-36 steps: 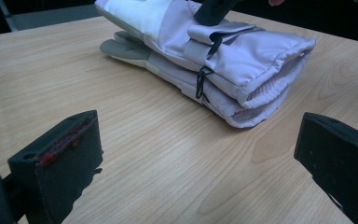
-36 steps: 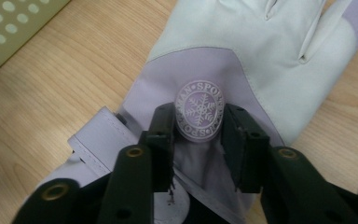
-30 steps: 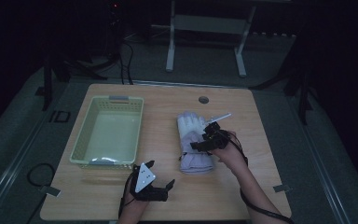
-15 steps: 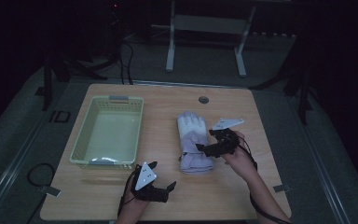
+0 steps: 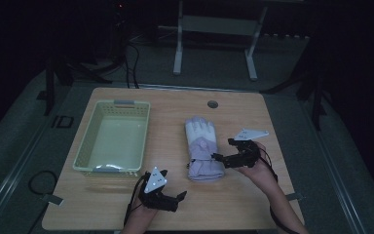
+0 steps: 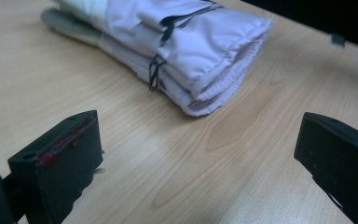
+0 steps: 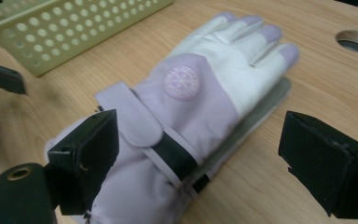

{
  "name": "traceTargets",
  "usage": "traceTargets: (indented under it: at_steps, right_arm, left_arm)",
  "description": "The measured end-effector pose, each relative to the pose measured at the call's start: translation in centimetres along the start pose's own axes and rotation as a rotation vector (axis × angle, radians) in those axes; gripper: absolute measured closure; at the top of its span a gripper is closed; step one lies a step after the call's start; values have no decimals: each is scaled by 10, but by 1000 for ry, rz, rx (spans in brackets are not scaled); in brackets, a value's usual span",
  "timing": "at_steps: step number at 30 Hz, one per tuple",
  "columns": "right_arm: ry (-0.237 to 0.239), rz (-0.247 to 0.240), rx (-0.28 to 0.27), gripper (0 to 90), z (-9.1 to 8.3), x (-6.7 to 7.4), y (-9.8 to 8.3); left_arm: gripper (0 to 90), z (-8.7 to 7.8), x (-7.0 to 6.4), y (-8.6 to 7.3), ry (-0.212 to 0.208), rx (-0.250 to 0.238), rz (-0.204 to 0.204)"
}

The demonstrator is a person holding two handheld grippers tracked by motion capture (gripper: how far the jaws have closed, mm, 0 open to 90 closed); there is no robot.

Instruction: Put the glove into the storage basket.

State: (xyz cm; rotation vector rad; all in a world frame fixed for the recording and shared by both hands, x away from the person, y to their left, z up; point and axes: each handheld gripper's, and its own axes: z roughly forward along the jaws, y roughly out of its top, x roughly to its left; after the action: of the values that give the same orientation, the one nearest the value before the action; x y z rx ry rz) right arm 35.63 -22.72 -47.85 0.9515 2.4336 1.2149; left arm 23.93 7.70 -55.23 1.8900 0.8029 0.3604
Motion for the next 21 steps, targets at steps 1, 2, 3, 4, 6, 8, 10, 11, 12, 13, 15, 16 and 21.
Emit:
traceTargets:
  at_steps: [1,2,3,4,6,8,10,11,12,13,15,16,21]
  right_arm:
    - [-1,5,-8,134,-1,-2,-2]
    - [-4,6,-15,137,-2,-3,-2]
    - [-16,5,-23,153,-3,-5,-3]
    - [-21,-2,-27,161,-4,-5,-2]
    - [-39,-16,-36,196,-5,-7,-1]
    - [-41,-23,-34,221,-5,-9,3]
    - [-49,-32,-29,242,-3,-10,6]
    - [-57,-36,-33,253,-2,-10,8]
    - [-59,-34,-37,275,0,-10,9]
    - [-58,-26,-44,280,2,-11,11]
    - [-65,-21,-57,304,4,-12,13]
    - [-59,-14,-60,315,5,-13,14]
    - [-69,-24,-65,345,13,-12,18]
  left_arm:
    - [7,1,-1,1,-8,0,5]
    - [7,2,-2,4,-15,0,4]
    - [7,3,-2,6,-29,1,0]
    - [7,4,-2,10,-46,-3,-7]
    - [7,6,-1,18,-53,3,-8]
    - [7,7,0,28,-50,-3,-7]
    - [7,9,2,38,-40,-3,-5]
    - [7,11,3,43,-32,-4,-7]
    - [7,14,4,50,-27,-1,-3]
    - [7,16,4,54,-8,3,-8]
    - [7,22,6,63,2,11,-14]
    - [7,24,6,66,14,22,-15]
    - [129,40,5,79,68,59,-40]
